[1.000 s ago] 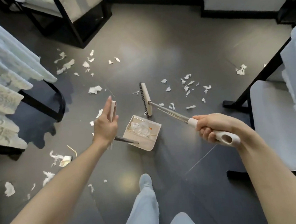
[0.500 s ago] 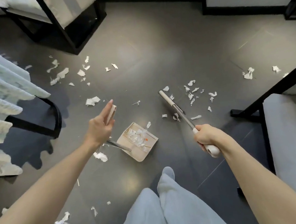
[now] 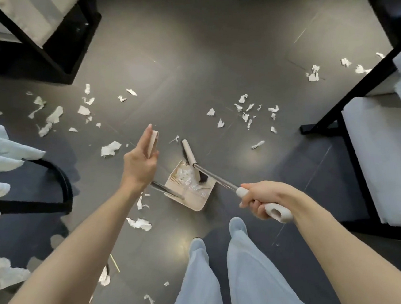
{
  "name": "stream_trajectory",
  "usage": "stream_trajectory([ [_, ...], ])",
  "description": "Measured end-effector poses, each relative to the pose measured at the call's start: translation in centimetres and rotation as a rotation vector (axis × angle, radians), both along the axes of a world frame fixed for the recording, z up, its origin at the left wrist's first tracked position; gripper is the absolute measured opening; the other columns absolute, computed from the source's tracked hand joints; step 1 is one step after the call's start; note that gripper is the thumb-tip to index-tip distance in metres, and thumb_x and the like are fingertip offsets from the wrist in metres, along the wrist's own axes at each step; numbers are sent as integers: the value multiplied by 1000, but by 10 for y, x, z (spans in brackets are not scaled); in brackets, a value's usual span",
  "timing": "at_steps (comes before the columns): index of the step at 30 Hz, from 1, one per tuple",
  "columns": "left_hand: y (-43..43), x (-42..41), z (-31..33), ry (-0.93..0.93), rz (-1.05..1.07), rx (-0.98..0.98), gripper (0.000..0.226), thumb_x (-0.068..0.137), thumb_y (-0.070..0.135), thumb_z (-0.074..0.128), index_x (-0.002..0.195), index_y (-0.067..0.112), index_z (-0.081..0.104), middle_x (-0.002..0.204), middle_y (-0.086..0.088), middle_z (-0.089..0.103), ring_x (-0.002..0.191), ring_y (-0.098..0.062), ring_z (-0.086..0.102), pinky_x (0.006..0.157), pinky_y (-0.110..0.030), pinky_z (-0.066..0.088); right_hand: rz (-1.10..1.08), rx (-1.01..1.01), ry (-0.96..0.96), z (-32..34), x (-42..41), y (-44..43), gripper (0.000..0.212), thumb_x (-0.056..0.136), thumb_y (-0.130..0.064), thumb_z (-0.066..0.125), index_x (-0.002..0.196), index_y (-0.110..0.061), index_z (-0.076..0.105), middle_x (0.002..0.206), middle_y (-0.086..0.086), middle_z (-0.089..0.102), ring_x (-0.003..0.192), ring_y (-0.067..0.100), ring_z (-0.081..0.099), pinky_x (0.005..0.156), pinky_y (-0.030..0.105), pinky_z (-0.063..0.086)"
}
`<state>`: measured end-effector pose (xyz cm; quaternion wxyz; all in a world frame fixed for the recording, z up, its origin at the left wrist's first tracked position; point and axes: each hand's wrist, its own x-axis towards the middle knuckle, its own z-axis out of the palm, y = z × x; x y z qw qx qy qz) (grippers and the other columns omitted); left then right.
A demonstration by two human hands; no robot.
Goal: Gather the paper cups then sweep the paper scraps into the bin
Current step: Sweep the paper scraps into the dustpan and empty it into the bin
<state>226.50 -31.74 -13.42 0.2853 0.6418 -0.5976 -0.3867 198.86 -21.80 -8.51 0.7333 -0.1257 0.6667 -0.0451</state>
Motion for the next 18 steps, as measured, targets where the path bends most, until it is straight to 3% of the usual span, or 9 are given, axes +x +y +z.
stream_trajectory([
  [3, -1, 6, 0, 44, -26, 31, 73, 90, 4, 56, 135, 57, 34, 116, 43, 51, 118, 10, 51, 103, -13, 35, -50, 5, -2, 17, -6, 8, 59, 90, 6, 45, 137, -30, 44, 55, 0, 40, 35, 4, 32, 31, 13, 29],
  [6, 0, 4, 2, 87, -43, 36, 71, 90, 0, 54, 141, 47, 38, 109, 52, 49, 117, 18, 45, 101, -5, 31, -118, -7, -26, 38, -18, 16, 48, 90, 6, 43, 125, -24, 53, 52, 0, 39, 36, 3, 31, 31, 12, 27],
  [8, -2, -4, 5, 99, -54, 41, 71, 90, -3, 54, 144, 41, 38, 105, 55, 47, 111, 23, 43, 96, -2, 32, -116, -40, -6, 49, -27, 21, 46, 89, 6, 43, 128, -16, 51, 51, 0, 40, 37, 3, 31, 32, 12, 27],
  [13, -10, -45, 16, 188, -101, 50, 69, 90, -8, 52, 144, 34, 40, 122, 33, 51, 113, 23, 44, 95, 2, 30, -206, -118, 85, 61, -60, 25, 65, 89, 5, 46, 144, -29, 37, 48, -1, 44, 35, 4, 34, 30, 14, 30],
  [15, -16, -65, 16, 216, -111, 34, 68, 91, -8, 53, 143, 33, 41, 119, 31, 52, 110, 24, 46, 89, 4, 32, -259, -141, 103, 64, -82, 22, 65, 89, 4, 46, 144, -29, 37, 49, -1, 44, 35, 3, 35, 30, 14, 30],
  [18, -27, -99, 14, 235, -129, 36, 69, 91, -8, 53, 144, 34, 40, 123, 30, 53, 118, 14, 48, 99, -3, 32, -365, -156, 108, 63, -120, 19, 57, 91, 5, 45, 139, -25, 40, 49, -1, 42, 35, 3, 34, 30, 13, 29],
])
